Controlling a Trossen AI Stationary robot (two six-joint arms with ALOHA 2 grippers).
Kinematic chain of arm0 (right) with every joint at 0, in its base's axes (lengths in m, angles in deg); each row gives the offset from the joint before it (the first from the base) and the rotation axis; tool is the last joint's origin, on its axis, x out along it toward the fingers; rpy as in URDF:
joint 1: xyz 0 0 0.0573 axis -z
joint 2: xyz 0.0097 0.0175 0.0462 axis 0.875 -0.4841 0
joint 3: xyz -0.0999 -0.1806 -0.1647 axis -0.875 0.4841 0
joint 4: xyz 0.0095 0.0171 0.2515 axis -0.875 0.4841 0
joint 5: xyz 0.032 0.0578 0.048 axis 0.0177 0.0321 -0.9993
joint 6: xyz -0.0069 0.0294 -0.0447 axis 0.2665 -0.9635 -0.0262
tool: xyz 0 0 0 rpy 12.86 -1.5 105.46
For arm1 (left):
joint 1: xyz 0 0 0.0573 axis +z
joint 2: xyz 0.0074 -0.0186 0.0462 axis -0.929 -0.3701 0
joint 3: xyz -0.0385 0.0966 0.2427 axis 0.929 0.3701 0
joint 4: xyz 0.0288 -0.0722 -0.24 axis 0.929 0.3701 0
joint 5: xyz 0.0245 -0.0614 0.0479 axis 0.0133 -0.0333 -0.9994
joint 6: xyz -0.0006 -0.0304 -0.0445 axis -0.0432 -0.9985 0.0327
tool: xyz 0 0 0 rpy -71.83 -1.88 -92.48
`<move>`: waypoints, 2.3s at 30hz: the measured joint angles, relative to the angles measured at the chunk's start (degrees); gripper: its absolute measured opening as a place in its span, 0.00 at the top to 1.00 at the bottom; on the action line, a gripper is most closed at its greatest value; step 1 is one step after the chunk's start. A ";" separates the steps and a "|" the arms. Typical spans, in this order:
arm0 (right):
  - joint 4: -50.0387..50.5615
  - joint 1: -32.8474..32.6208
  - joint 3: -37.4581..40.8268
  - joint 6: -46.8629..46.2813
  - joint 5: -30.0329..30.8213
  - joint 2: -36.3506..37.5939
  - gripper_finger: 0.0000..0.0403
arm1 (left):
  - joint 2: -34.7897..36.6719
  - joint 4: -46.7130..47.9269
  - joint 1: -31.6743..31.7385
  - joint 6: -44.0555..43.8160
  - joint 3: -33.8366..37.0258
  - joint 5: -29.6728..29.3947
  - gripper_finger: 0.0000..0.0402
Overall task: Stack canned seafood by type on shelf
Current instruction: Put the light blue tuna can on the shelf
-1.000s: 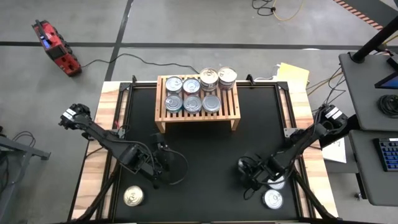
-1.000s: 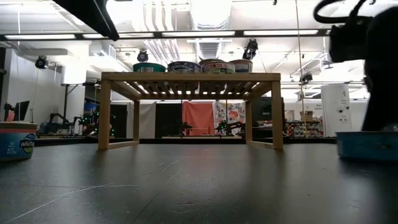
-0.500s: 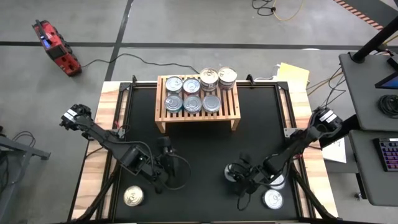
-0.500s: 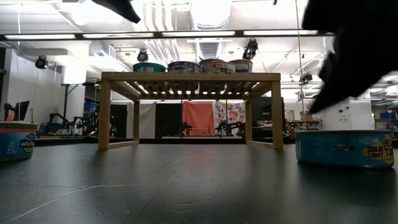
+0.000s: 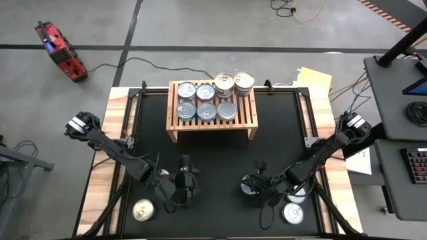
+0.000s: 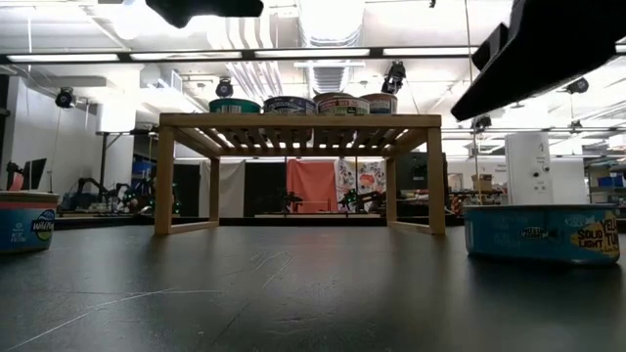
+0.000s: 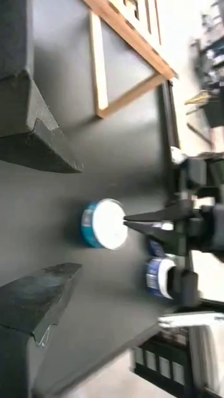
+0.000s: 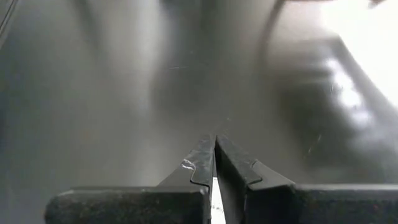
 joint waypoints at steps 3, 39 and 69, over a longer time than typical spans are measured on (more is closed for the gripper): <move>-2.23 -0.65 1.10 5.57 -0.35 0.07 0.98 | 0.00 -10.36 0.01 1.82 4.03 0.00 0.42; -19.59 -12.44 13.88 -15.87 -23.13 0.76 0.98 | 0.07 -22.77 0.07 4.46 7.86 -1.53 0.42; 18.92 -3.28 5.33 -37.83 -20.80 9.61 0.97 | -27.74 -38.18 4.87 22.51 -6.90 -1.46 0.42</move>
